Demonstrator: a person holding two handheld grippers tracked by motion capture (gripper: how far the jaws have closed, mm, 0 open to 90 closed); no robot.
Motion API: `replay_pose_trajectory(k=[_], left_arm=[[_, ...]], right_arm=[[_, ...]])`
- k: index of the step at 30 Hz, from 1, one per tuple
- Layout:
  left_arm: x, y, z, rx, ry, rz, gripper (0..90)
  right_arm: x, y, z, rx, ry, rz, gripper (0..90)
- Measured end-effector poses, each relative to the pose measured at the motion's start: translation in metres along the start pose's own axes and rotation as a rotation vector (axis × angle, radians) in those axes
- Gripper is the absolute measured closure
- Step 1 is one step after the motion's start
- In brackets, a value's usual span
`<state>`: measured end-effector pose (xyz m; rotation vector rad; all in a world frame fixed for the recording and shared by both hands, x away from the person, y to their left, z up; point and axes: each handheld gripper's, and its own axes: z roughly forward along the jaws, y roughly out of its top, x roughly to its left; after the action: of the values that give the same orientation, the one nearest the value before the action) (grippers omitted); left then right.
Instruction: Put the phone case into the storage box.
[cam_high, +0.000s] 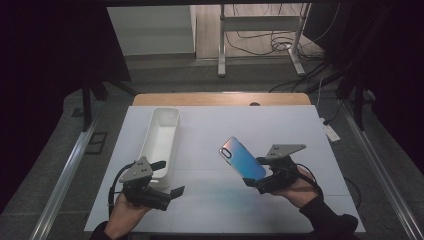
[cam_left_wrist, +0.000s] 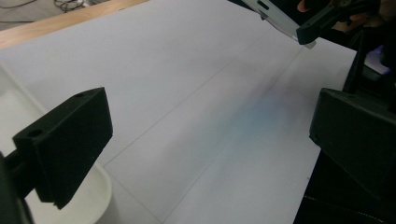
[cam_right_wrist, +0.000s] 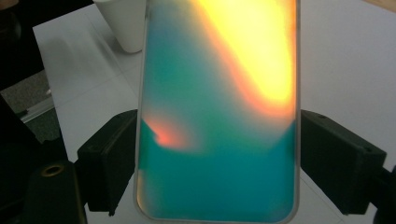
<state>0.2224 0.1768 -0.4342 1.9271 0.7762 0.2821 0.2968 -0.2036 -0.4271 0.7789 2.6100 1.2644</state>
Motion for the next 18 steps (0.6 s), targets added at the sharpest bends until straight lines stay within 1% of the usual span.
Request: replay_pose_trajectory(k=[2,3,7,15,18], left_arm=[[-0.001,0.004,0.003,-0.005,-0.019,0.008,0.0],[-0.001,0.004,0.003,-0.005,-0.019,0.008,0.0],[-0.003,0.012,0.012,-0.013,-0.061,0.025,0.0],[-0.009,0.024,0.029,-0.004,-0.117,0.069,0.0],[-0.012,0.028,0.034,-0.006,-0.140,0.076,0.0]], right_arm=[[0.001,0.000,-0.002,-0.009,0.007,0.000,16.7],[0.001,0.000,-0.003,-0.015,0.010,-0.003,16.7],[0.004,0.000,-0.006,-0.030,0.021,-0.004,16.7],[0.009,0.000,-0.012,-0.051,0.041,-0.011,16.7],[0.011,0.000,-0.014,-0.061,0.050,-0.013,16.7]])
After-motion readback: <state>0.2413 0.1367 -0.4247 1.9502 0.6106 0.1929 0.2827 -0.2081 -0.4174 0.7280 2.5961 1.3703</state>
